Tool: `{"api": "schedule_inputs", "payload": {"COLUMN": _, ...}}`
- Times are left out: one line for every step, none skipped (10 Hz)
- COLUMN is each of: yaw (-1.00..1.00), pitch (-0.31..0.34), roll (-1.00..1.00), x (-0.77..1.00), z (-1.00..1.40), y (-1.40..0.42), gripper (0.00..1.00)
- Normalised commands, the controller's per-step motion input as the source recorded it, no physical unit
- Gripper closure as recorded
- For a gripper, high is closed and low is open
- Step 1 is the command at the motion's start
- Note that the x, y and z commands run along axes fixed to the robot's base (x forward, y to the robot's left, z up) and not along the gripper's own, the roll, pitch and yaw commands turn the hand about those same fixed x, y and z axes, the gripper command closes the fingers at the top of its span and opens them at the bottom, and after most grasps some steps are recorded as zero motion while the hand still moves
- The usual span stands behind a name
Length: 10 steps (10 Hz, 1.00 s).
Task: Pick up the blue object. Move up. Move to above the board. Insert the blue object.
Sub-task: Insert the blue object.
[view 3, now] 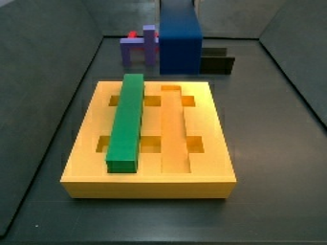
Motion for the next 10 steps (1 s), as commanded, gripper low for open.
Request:
{"api": "schedule_inputs", "payload": {"yaw": 0.03, "pitch": 0.000, "roll": 0.32, "x": 0.19, "z": -0.60, "y": -0.19, "gripper": 1.00}}
{"api": "schedule_inputs", "payload": {"yaw": 0.06, "pitch": 0.000, "roll": 0.32, "x": 0.14, "z": -0.61, "y": -0.20, "gripper": 1.00}}
{"api": "schedule_inputs", "payload": {"yaw": 0.00, "pitch": 0.000, "roll": 0.18, "x": 0.24, "z": -0.65, "y": -0.14, "gripper": 1.00}}
{"api": "schedule_inputs", "payload": {"yaw": 0.00, "pitch": 0.000, "roll": 0.06, "x": 0.34, "z": -0.63, "y": -0.15, "gripper": 1.00}}
{"api": "schedule_inputs", "payload": {"yaw": 0.00, "pitch": -0.007, "roll": 0.00, "x": 0.27, "z": -0.65, "y": -0.09, "gripper": 1.00}}
{"api": "schedule_inputs", "payload": {"yaw": 0.00, "pitch": -0.039, "roll": 0.00, "x": 0.15, "z": -0.59, "y": -0.10, "gripper": 1.00}}
{"api": "schedule_inputs", "payload": {"yaw": 0.00, "pitch": -0.071, "roll": 0.01, "x": 0.00, "z": -0.46, "y": -0.12, "gripper": 1.00}}
{"api": "schedule_inputs", "payload": {"yaw": 0.02, "pitch": -0.120, "roll": 0.08, "x": -0.23, "z": -0.45, "y": -0.12, "gripper": 1.00}}
{"api": "schedule_inputs", "payload": {"yaw": 0.04, "pitch": -0.169, "roll": 0.10, "x": -0.34, "z": -0.43, "y": -0.13, "gripper": 1.00}}
{"api": "schedule_inputs", "payload": {"yaw": 0.03, "pitch": -0.170, "roll": 0.03, "x": -0.26, "z": -0.39, "y": -0.08, "gripper": 1.00}}
